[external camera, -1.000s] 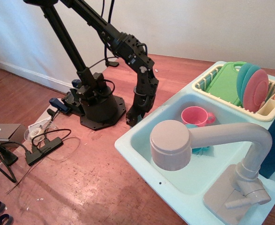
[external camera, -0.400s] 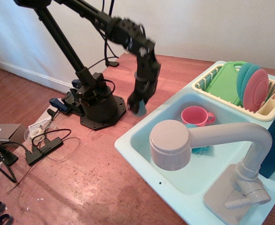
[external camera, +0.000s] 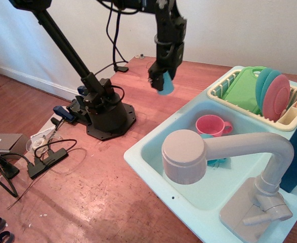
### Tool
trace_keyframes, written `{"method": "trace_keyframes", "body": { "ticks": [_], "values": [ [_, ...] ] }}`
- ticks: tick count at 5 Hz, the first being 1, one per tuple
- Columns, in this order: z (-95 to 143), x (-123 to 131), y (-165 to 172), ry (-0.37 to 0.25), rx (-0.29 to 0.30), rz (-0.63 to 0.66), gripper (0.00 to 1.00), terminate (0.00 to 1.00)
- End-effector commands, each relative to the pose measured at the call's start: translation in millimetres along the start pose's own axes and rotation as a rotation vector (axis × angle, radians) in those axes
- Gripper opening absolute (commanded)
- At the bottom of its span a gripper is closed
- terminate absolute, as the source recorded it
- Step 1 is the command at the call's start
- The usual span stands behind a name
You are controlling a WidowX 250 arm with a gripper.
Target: Put cup from anywhere into sink
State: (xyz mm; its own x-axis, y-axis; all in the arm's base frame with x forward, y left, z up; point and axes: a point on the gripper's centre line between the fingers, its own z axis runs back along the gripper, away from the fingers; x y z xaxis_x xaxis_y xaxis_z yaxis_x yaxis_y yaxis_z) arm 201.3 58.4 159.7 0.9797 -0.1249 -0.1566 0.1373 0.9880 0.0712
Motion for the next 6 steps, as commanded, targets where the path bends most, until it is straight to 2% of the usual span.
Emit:
{"method": "trace_keyframes", "body": {
  "ticks": [1,3,4,5,6],
  "values": [
    [16,68,6,-0.122,0.035,-0.138,0.0,0.0],
    [-1,164,-4,-0.165,-0.024,-0.284,0.0,0.0],
    [-9,165,-6,-0.18,-0.048,-0.297,0.0,0.0],
    [-8,152,-7,-0.189,-0.045,-0.259,1.0,0.0],
    [2,146,2,-0.169,-0.033,-0.262,1.0,0.0]
  ]
}}
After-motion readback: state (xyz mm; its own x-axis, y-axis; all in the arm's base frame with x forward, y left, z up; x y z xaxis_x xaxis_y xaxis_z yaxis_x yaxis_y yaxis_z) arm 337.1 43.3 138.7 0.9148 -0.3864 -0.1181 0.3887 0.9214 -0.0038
